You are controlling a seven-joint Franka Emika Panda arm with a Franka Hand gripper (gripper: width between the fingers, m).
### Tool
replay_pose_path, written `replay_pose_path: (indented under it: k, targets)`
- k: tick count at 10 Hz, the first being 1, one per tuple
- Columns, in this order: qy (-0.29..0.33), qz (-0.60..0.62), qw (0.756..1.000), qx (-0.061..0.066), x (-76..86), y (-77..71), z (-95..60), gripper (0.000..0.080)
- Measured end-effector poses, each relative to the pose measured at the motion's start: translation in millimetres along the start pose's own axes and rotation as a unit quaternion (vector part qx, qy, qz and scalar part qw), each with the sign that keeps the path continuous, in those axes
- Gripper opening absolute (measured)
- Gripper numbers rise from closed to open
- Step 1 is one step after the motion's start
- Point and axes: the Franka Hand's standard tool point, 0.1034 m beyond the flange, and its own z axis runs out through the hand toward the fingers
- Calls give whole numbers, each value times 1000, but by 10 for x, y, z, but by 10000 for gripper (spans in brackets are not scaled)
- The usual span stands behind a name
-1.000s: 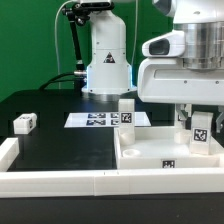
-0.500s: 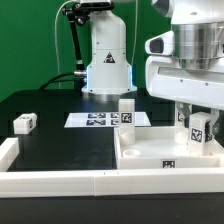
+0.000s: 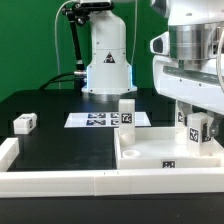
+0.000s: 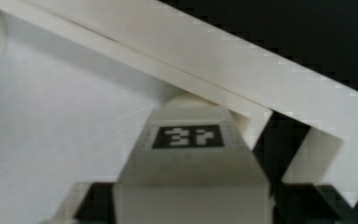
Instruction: Assemble square table
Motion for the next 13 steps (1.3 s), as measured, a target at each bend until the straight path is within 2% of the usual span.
replay_pose_path:
  k: [1, 2, 3, 7, 10, 13]
  targets:
    - [0, -18, 1000, -1, -2, 2, 1, 481]
    - [-2, -28, 1000, -6, -24, 14, 7, 612]
    - [-3, -42, 999, -6, -45, 10, 9, 638]
    - [-1, -200, 980, -4, -96, -9, 12, 648]
    - [1, -328, 945, -6, -104, -17, 5, 648]
    - [3, -443, 896, -3, -49, -38, -20, 648]
